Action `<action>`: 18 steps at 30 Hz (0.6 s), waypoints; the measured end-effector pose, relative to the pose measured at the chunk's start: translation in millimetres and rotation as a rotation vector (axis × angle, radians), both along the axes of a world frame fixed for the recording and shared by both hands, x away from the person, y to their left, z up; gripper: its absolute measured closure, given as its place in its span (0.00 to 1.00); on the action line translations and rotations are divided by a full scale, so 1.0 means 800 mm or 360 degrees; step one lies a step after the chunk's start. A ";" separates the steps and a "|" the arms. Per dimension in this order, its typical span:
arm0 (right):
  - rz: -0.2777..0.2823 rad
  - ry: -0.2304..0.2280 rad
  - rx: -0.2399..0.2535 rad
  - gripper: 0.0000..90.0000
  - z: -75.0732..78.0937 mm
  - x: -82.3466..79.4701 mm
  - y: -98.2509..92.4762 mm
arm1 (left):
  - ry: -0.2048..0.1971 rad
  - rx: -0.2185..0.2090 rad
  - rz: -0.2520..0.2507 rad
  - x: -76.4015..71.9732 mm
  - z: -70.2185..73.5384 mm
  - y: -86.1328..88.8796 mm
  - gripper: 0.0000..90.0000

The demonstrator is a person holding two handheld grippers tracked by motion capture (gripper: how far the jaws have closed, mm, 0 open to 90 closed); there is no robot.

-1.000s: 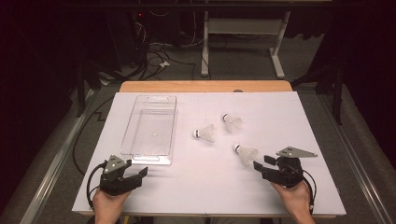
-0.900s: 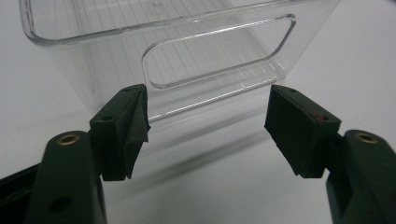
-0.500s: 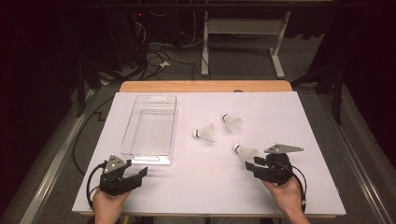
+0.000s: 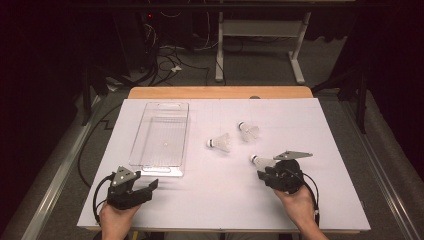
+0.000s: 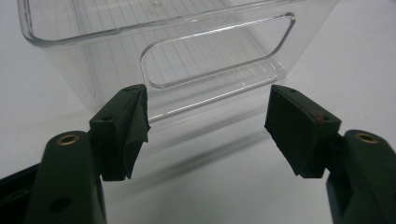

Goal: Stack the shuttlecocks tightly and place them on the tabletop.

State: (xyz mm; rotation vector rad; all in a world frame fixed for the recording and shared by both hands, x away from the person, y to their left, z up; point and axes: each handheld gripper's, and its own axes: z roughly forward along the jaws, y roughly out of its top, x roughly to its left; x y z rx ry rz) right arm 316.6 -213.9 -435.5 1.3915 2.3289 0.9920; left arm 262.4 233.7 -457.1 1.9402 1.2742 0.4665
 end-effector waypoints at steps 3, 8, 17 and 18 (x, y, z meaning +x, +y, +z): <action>-0.0022 -0.0006 0.0002 0.77 0.000 0.003 0.001 | 0.0000 0.0000 -0.0001 0.000 0.000 0.000 0.34; -0.0047 0.0008 0.0008 0.84 -0.001 0.008 0.000 | 0.0003 -0.0004 0.0003 0.000 0.000 0.000 0.34; -0.0023 0.0005 -0.0030 1.00 -0.002 0.010 -0.002 | 0.0002 -0.0010 0.0000 -0.001 0.000 0.001 0.34; -0.0021 0.0007 -0.0029 1.00 -0.002 0.010 -0.002 | 0.0003 -0.0011 0.0001 -0.001 0.000 0.001 0.34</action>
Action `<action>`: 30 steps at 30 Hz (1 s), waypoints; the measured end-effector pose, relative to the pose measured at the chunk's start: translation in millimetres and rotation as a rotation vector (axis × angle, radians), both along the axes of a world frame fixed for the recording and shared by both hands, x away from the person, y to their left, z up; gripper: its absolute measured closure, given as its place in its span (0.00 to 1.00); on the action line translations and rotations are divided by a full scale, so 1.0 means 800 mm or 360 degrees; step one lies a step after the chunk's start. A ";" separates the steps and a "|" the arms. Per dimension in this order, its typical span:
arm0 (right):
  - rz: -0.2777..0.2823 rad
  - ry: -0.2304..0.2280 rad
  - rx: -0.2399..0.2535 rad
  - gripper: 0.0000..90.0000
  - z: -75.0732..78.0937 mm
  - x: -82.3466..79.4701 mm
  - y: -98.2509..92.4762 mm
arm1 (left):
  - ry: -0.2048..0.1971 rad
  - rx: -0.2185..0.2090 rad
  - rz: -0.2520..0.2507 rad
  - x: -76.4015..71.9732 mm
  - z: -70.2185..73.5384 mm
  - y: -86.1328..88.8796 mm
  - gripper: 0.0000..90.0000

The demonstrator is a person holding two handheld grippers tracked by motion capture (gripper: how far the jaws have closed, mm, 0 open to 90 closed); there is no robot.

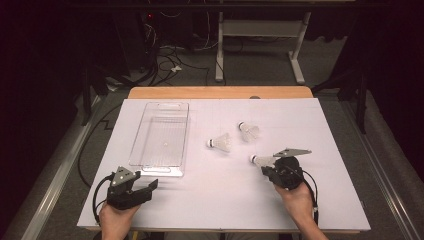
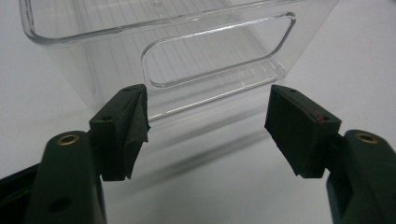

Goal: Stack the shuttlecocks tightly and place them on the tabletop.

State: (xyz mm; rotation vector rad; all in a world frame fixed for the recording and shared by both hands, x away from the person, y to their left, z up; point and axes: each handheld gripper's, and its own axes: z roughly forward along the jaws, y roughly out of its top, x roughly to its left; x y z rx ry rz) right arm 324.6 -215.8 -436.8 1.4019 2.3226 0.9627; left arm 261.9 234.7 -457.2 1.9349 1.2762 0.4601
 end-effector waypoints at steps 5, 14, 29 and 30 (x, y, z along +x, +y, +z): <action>0.0038 -0.0005 0.0010 1.00 0.000 0.001 -0.003 | 0.0001 0.0001 0.0001 0.000 0.000 0.000 0.34; 0.0093 -0.0010 -0.0001 1.00 0.006 0.002 -0.007 | 0.0000 0.0000 0.0010 0.000 0.000 0.001 0.34; 0.0150 -0.0013 0.0006 1.00 0.015 0.009 -0.010 | -0.0002 0.0003 0.0004 0.000 0.000 0.001 0.34; 0.0151 -0.0014 0.0010 1.00 0.016 0.009 -0.009 | -0.0001 0.0004 0.0005 0.000 0.000 0.001 0.34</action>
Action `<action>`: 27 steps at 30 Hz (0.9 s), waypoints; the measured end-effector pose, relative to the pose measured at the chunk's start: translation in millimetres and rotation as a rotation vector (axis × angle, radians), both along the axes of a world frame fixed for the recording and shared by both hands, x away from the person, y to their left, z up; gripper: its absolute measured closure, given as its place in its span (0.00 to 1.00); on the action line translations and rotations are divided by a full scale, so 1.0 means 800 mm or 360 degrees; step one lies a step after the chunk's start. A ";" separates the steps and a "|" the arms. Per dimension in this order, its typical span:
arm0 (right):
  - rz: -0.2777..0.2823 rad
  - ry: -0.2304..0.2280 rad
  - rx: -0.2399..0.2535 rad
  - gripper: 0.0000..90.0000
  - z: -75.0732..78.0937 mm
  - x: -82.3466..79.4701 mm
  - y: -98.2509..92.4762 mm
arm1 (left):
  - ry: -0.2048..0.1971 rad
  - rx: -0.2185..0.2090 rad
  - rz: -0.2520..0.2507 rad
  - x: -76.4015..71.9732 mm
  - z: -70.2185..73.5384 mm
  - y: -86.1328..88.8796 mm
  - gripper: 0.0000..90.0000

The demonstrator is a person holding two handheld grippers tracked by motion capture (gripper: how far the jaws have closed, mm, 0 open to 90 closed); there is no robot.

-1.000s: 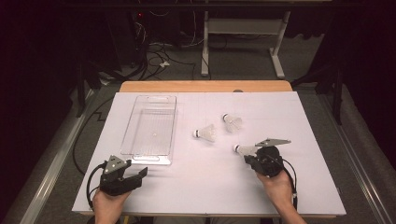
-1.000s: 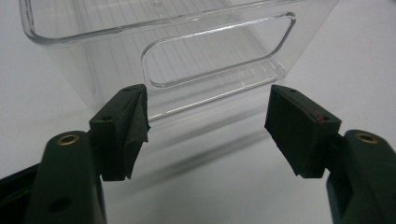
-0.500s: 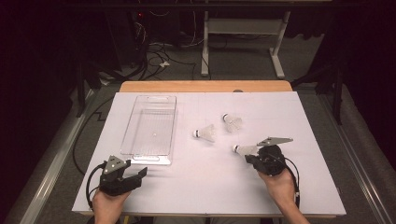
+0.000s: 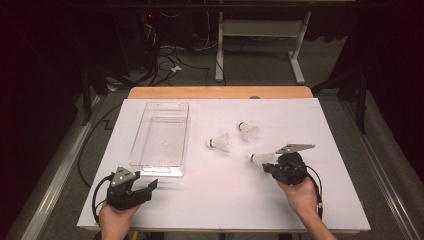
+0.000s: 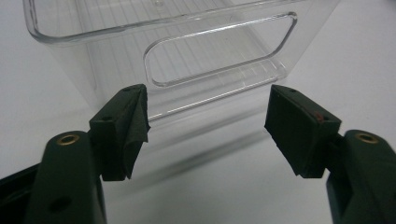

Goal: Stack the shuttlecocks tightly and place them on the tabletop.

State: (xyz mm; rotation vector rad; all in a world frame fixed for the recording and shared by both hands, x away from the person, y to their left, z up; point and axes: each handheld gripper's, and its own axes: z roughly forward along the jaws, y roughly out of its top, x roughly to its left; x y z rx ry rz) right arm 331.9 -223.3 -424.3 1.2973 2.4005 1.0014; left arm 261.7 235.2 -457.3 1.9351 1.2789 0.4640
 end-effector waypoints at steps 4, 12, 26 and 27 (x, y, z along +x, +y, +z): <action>0.0017 -0.0004 -0.0002 1.00 0.002 0.002 0.001 | 0.0000 0.0001 0.0001 0.000 0.000 0.000 0.34; 0.0049 -0.0004 0.0006 1.00 0.003 0.007 0.004 | -0.0001 0.0004 -0.0002 -0.001 0.000 0.000 0.34; 0.0103 0.0006 0.0009 1.00 0.004 0.015 0.016 | -0.0011 -0.0004 -0.0007 -0.002 0.001 0.001 0.35; 0.0105 0.0006 0.0012 1.00 0.004 0.016 0.017 | -0.0012 -0.0003 -0.0008 -0.002 0.001 0.001 0.35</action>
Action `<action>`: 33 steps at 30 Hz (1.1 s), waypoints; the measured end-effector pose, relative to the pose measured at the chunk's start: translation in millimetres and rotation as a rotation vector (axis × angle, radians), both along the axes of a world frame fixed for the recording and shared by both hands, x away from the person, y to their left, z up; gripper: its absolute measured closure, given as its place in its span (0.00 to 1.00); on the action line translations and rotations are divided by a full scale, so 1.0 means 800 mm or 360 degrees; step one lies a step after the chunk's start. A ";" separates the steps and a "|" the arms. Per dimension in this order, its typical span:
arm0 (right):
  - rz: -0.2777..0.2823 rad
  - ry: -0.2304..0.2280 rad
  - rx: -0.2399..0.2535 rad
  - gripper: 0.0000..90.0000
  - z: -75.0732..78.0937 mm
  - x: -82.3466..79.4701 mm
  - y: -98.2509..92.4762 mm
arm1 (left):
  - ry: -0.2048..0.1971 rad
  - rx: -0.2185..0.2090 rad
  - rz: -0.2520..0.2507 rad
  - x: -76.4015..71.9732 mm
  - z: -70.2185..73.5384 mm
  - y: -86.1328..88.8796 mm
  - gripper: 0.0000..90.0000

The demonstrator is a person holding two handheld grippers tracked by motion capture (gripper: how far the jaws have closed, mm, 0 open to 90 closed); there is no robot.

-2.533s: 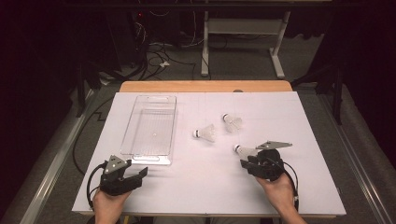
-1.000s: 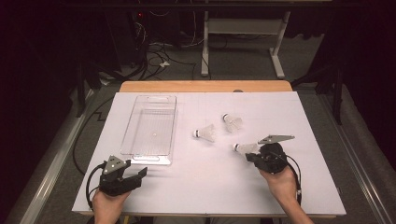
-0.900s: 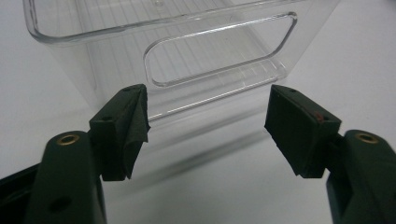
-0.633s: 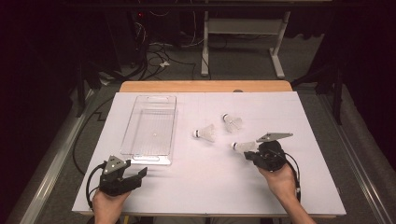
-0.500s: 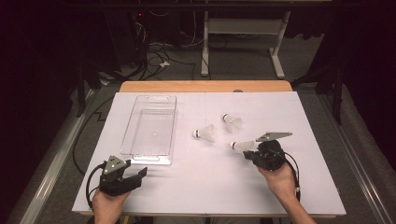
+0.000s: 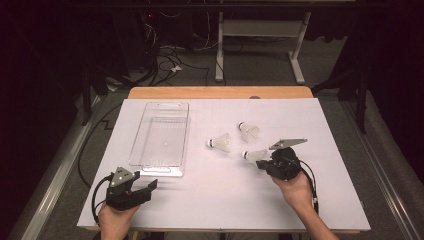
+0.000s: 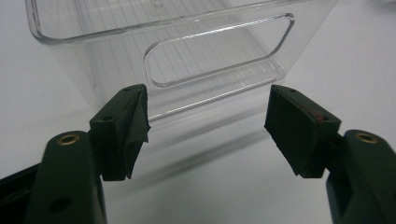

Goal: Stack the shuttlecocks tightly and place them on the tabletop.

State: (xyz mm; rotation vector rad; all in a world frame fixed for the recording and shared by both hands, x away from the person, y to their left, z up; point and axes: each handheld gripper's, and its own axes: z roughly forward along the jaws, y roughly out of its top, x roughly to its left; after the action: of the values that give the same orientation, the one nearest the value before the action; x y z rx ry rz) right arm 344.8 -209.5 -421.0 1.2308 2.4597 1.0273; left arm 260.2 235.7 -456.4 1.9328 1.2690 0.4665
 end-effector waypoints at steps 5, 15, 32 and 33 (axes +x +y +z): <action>0.0021 0.0002 0.0009 1.00 0.001 0.003 0.002 | 0.0000 0.0003 0.0000 0.000 0.000 0.000 0.35; 0.0036 0.0006 0.0028 1.00 0.000 0.008 0.006 | 0.0003 0.0003 0.0001 0.000 0.000 0.000 0.35; 0.0070 0.0020 0.0020 1.00 0.004 0.022 0.019 | 0.0009 0.0006 -0.0006 0.001 0.000 0.000 0.35; 0.0071 0.0021 0.0023 1.00 0.004 0.023 0.020 | 0.0008 0.0006 -0.0005 0.001 -0.001 0.000 0.35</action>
State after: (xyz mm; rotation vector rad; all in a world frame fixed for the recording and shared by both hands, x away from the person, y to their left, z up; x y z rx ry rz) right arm 363.2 -193.6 -418.2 1.1960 2.5045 1.0536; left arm 261.0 235.3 -456.9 1.9400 1.2688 0.4629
